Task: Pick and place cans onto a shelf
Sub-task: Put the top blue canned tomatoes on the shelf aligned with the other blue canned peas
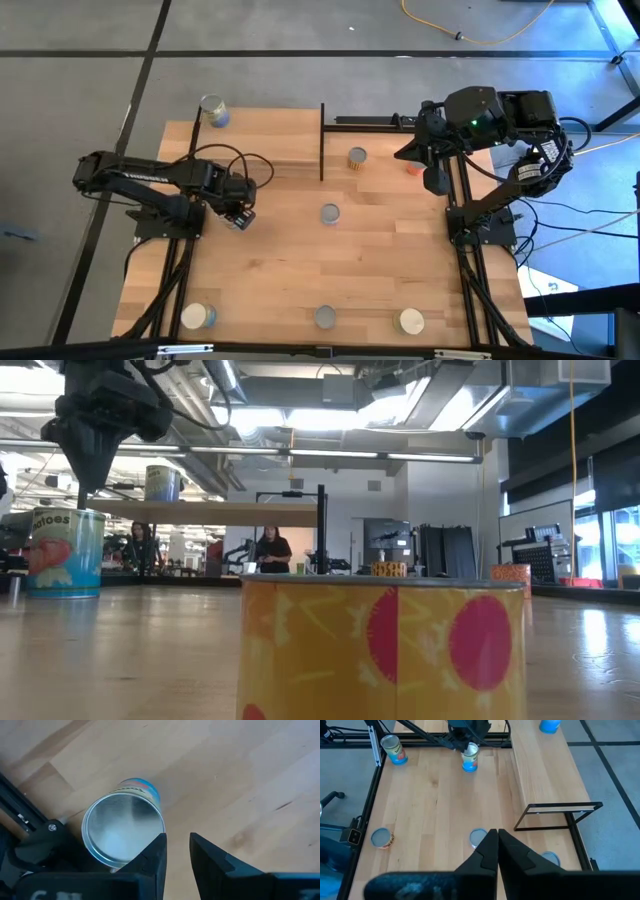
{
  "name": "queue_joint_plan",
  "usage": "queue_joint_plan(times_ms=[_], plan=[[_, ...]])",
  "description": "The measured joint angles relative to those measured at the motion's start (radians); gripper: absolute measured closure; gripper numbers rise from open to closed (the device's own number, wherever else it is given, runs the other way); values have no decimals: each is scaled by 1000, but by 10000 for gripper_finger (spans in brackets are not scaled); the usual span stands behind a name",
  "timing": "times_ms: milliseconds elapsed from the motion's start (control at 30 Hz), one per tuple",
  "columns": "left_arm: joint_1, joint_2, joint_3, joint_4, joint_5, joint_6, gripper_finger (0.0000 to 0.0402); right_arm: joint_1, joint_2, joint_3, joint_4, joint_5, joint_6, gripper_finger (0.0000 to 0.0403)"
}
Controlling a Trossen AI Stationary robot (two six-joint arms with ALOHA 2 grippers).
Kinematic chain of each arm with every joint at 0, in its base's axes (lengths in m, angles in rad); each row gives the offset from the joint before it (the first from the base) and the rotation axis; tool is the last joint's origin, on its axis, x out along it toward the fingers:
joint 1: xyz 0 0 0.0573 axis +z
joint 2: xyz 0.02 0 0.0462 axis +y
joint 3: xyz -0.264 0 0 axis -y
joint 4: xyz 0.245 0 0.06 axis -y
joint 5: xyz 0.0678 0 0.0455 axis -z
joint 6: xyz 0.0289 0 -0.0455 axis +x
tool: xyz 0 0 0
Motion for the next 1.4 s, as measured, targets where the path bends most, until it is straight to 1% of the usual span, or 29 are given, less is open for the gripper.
queue_joint_plan(times_ms=[167,300,567,833,1400], plan=[[-19,6,-38,1,-10,1,324,0,0,0,0,0,0,392],[-33,6,-54,11,-45,-4,324,0,0,0,0,0,0,392],[-34,6,-56,61,-48,-3,324,0,0,0,9,0,0,392],[-54,7,-56,60,-108,-4,324,0,0,0,9,0,4,392],[-62,110,-53,63,-111,0,324,0,0,0,9,0,4,392]])
